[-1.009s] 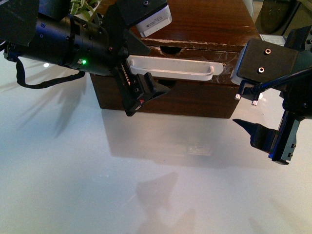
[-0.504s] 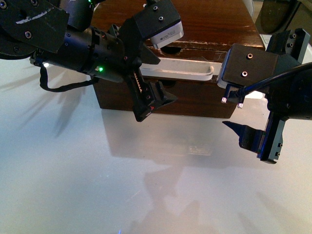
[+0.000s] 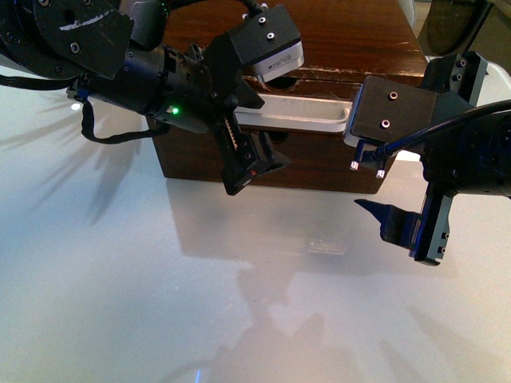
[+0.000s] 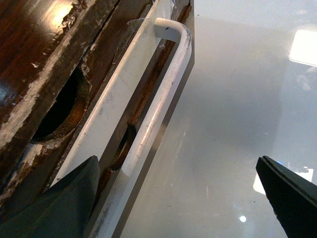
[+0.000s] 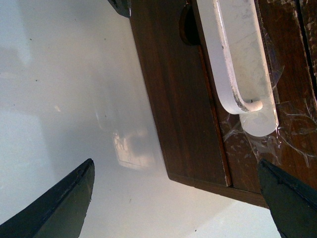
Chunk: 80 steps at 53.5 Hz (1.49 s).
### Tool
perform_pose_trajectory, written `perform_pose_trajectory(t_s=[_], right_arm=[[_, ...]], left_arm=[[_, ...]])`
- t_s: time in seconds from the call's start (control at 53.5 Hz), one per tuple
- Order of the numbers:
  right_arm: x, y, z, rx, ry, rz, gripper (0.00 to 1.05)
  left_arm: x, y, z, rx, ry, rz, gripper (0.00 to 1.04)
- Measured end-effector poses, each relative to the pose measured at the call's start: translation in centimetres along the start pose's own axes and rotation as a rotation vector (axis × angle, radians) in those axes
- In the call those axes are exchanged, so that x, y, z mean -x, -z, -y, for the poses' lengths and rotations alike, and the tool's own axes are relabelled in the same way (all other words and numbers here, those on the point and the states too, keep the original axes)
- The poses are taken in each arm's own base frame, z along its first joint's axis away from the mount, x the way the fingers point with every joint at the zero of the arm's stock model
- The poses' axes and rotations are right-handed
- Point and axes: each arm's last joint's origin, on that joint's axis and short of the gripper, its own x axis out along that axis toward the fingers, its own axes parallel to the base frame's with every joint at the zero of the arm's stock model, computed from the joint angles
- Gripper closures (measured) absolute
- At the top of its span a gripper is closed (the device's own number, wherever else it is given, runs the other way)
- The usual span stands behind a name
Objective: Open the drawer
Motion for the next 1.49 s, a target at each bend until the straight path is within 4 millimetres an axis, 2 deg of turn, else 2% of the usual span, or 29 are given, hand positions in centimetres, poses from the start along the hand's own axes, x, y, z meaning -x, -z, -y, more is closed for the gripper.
perform_pose_trajectory(t_s=[0.598,1.195,1.494], right_arm=[[-2.6,-1.2,1.1,0.026,-0.003,0.029,0.09],[-5.6,-2.8,0.9,0.058,-0.034,0.049,0.09],[-6.9,-2.6,0.8,0.091,-0.061,0.024,0.09]], left_arm=[[-1.1,0.8,-0.9,-0.020,0.007,-0.065,0.08],[-1.2,0.9,-0.9,-0.036,0.006,-0.063,0.08],[-1.2,0.9,-0.8,-0.038,0.010,-0.065,0.08]])
